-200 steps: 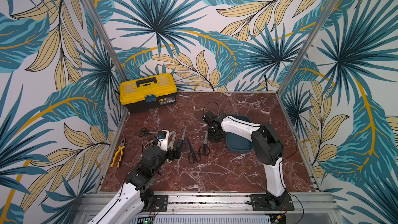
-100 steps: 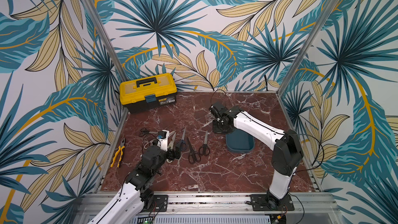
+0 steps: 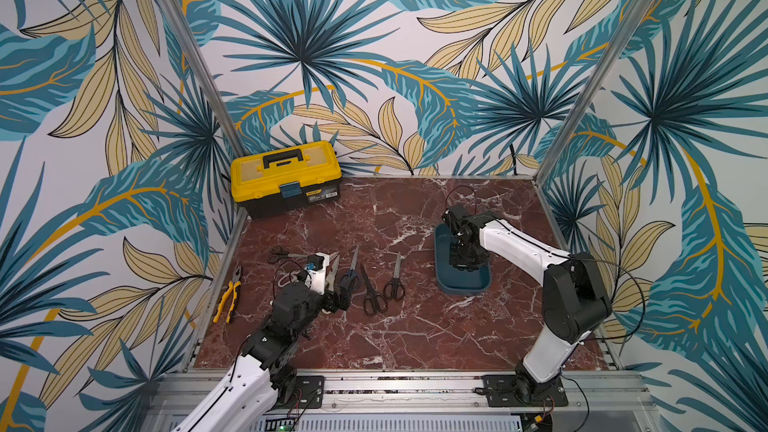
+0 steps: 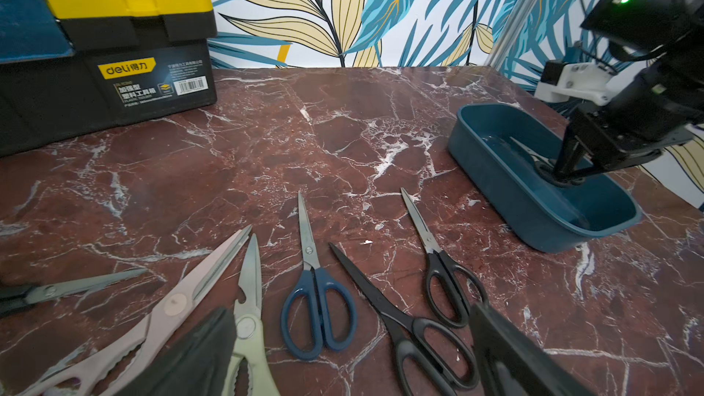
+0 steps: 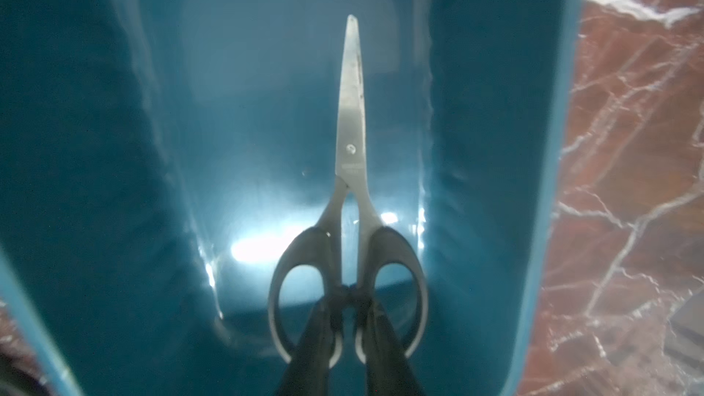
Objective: Put the scissors into the storage box
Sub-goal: Place the scissors in the storage box, then pick up the scissors from the center of the board.
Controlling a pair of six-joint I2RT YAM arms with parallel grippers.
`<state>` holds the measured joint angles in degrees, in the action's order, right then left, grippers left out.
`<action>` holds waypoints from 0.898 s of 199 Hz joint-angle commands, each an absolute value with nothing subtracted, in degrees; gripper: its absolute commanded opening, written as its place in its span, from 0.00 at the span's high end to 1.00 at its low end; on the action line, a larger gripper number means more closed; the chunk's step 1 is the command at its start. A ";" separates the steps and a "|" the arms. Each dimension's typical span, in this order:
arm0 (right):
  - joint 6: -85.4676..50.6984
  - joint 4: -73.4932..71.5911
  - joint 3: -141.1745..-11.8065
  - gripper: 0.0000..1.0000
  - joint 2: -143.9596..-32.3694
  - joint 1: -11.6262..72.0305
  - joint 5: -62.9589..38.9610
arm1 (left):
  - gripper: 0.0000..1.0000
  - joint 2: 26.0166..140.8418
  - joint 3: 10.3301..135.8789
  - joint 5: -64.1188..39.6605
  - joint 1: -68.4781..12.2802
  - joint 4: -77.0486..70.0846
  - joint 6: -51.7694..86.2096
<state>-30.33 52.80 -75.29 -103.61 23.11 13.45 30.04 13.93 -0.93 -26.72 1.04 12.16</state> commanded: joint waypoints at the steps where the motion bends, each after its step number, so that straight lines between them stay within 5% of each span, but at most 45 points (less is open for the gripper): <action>1: -28.74 50.98 -76.78 0.87 -107.09 22.83 13.18 | 0.00 28.06 12.48 -1.83 -26.90 0.15 11.34; 32: -29.00 51.16 -78.65 0.65 -106.66 22.98 12.33 | 0.00 25.31 11.96 -1.26 -27.05 1.20 11.40; 94: -31.72 55.04 -84.74 0.64 -99.35 35.03 14.45 | 0.00 18.81 10.56 3.47 -26.94 3.76 12.42; 179: -38.52 53.22 -93.77 0.64 -115.87 49.43 3.68 | 0.00 17.70 10.12 5.71 -26.93 4.33 13.35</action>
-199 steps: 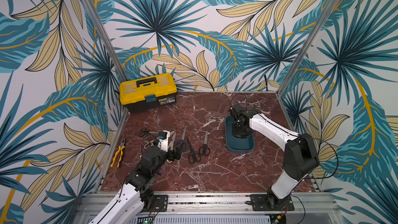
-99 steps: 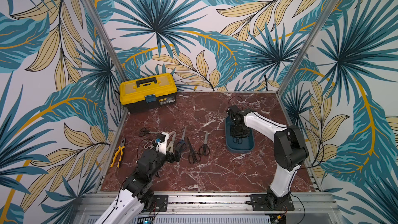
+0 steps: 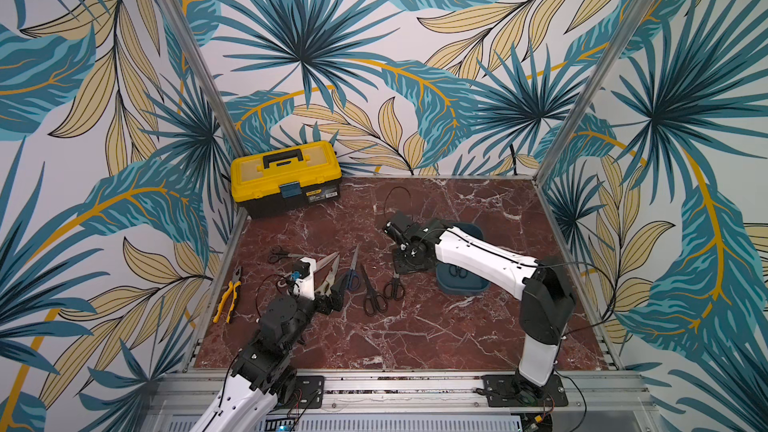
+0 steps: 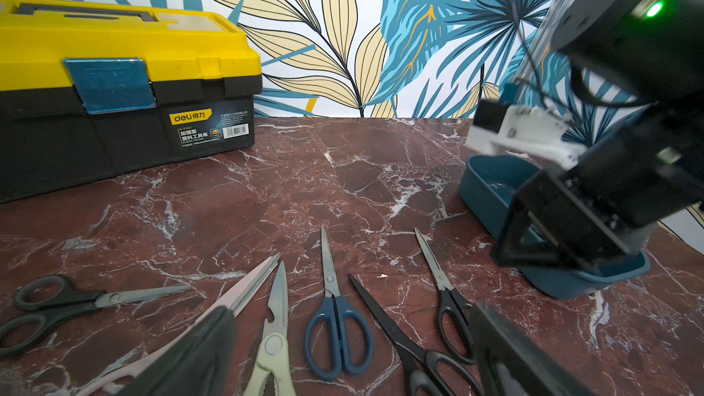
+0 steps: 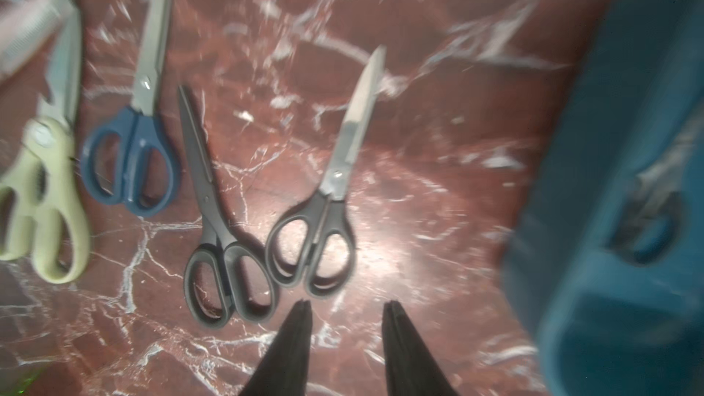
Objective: Put the scissors into the storage box
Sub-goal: Pick up the scissors from the center of the board.
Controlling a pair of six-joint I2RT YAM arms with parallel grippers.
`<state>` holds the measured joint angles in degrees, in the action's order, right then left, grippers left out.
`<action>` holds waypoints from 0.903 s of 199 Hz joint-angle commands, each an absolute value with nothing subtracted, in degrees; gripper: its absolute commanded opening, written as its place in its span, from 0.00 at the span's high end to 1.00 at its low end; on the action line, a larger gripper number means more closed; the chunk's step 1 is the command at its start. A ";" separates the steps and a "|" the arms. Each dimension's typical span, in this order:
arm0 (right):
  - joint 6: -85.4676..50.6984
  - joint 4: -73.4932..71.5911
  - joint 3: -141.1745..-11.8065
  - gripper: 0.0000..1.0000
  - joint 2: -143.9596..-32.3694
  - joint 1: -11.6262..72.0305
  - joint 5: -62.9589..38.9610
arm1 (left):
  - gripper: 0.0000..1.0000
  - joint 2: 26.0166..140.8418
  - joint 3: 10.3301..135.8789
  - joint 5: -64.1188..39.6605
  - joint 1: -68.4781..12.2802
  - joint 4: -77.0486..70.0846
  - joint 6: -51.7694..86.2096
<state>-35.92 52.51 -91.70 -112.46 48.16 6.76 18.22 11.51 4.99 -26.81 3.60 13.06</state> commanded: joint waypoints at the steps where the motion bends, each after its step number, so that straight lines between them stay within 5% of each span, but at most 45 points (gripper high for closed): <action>1: -38.55 53.20 -93.86 0.64 -116.03 49.46 3.60 | 0.00 17.68 10.11 5.63 -26.96 4.32 13.35; 109: -41.87 51.54 -95.44 0.65 -125.42 49.68 4.10 | 0.00 17.61 10.27 5.27 -26.93 4.57 13.13; 180: -39.63 54.11 -94.92 0.82 -126.02 46.51 9.75 | 0.00 17.59 10.29 5.12 -26.94 4.79 13.18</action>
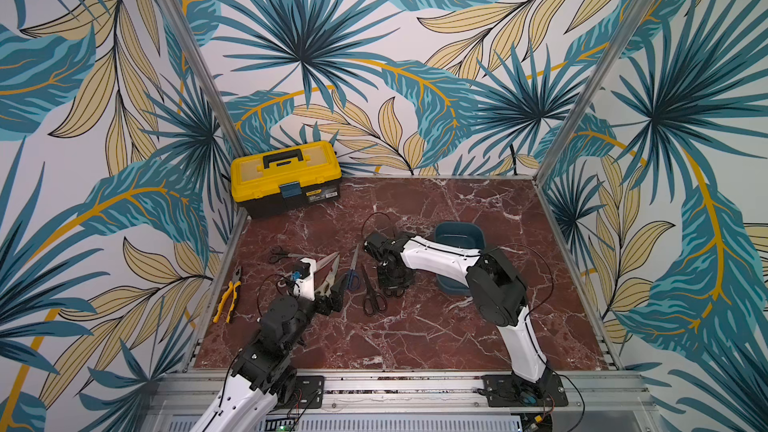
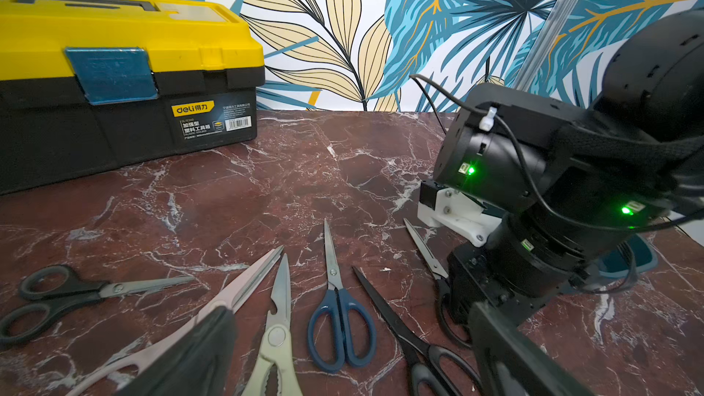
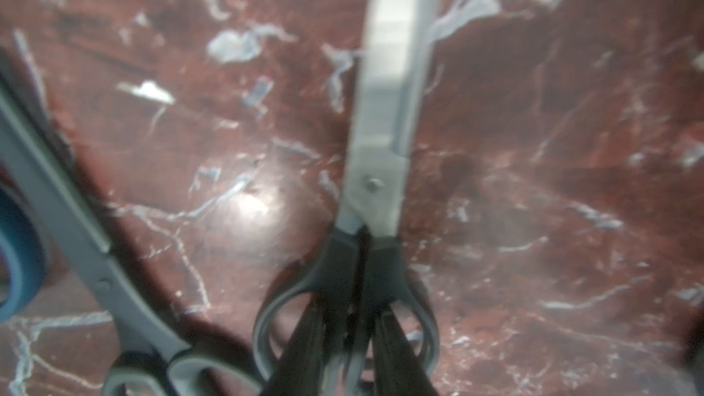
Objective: Put the scissors into the storage box
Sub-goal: Pick up the scissors from the center of the board, then place the scissors in the storage box.
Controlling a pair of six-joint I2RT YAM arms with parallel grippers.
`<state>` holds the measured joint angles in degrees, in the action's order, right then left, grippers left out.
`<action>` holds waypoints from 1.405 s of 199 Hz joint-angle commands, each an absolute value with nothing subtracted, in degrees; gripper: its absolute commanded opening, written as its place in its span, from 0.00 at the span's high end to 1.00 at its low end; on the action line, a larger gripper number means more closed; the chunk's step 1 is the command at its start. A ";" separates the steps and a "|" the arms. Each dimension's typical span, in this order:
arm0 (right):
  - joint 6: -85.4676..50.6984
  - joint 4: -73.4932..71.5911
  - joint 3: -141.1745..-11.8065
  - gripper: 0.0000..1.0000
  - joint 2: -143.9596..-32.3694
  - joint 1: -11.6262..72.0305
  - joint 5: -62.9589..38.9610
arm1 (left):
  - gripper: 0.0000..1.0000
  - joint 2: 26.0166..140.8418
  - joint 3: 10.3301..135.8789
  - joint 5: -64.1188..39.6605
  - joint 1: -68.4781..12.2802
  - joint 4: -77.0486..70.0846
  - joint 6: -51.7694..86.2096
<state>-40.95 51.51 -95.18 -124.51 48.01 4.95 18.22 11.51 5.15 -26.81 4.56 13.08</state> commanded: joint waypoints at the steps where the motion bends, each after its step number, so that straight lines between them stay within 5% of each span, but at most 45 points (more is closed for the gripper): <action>1: -39.59 54.13 -94.88 0.83 -126.03 46.50 9.75 | 0.00 17.58 10.29 5.11 -26.92 4.77 13.18; 70: -34.50 54.36 -95.62 0.92 -124.98 44.65 11.24 | 0.00 17.58 10.28 5.18 -26.90 4.75 13.16; 167: -28.64 51.24 -95.04 0.92 -108.01 42.67 12.83 | 0.00 19.46 10.33 9.62 -26.92 2.54 14.77; 201: -30.17 51.37 -87.46 0.92 -99.70 35.33 13.58 | 0.01 33.56 20.58 6.55 -29.48 1.96 14.01; 242: -28.67 51.50 -76.32 0.92 -94.39 24.62 13.57 | 0.00 55.57 39.87 11.64 -46.48 4.01 2.21; 280: -26.99 48.94 -71.00 0.92 -94.82 22.44 13.90 | 0.00 67.71 42.48 8.12 -52.68 -6.88 0.55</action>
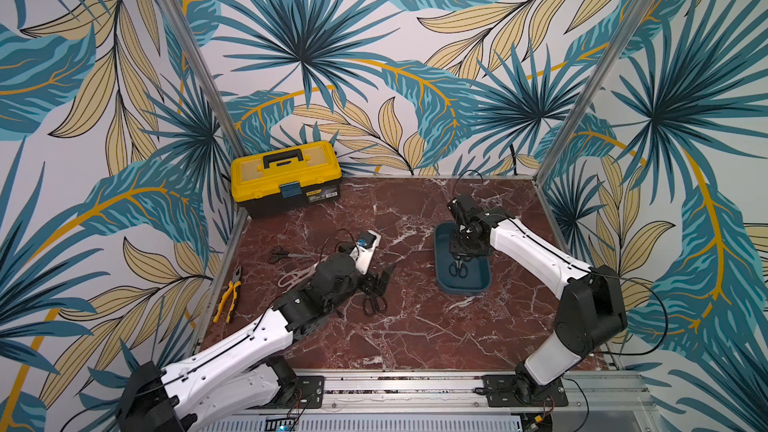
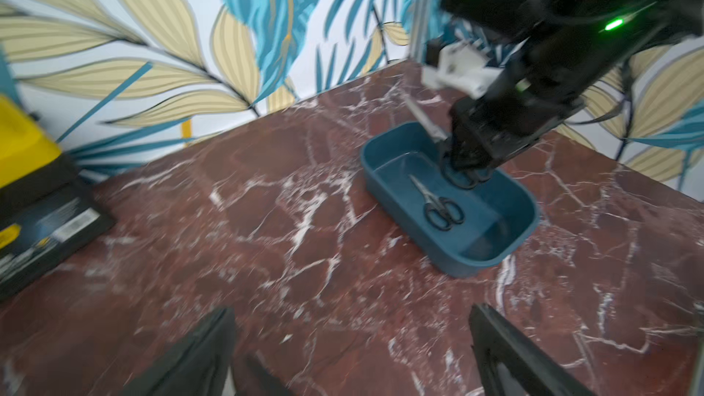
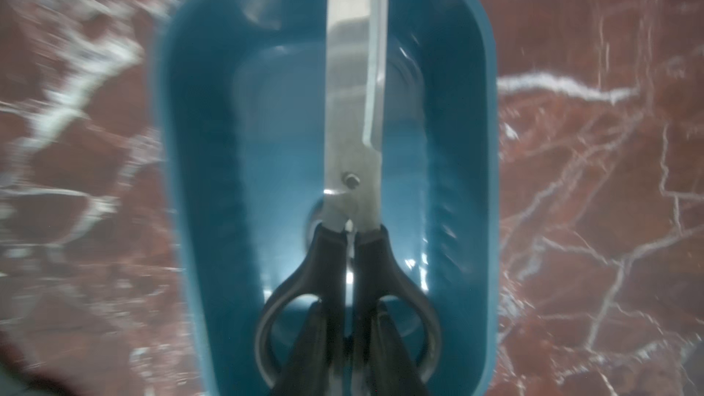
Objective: Put the scissors into the storage box
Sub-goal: Place the scissors in the storage box.
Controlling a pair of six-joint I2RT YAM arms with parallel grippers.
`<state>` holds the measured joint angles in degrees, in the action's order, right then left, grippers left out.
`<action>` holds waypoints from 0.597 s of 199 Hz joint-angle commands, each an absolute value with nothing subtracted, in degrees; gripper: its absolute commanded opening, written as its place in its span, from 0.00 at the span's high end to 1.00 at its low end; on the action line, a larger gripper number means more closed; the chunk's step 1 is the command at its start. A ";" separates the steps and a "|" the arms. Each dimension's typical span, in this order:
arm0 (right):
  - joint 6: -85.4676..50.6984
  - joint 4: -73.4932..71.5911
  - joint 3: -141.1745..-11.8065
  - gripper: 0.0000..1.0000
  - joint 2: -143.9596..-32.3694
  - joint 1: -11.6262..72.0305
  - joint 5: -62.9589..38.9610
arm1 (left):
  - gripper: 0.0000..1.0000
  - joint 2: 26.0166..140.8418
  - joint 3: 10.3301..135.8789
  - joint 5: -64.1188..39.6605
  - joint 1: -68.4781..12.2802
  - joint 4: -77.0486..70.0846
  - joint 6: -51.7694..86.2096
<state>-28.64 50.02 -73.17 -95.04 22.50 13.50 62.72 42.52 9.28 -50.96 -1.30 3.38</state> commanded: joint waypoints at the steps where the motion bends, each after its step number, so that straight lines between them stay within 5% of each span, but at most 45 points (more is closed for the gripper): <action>1: -26.90 48.82 -70.92 0.92 -94.91 22.42 13.85 | 0.00 67.96 42.47 8.10 -52.71 -7.09 0.72; 82: -27.20 41.69 -70.73 0.90 -105.05 21.73 11.69 | 0.00 64.83 37.10 14.76 -52.74 -9.59 1.58; 119: -26.98 41.47 -70.84 0.62 -102.86 21.81 11.43 | 0.00 60.36 33.23 19.64 -52.03 -9.76 3.92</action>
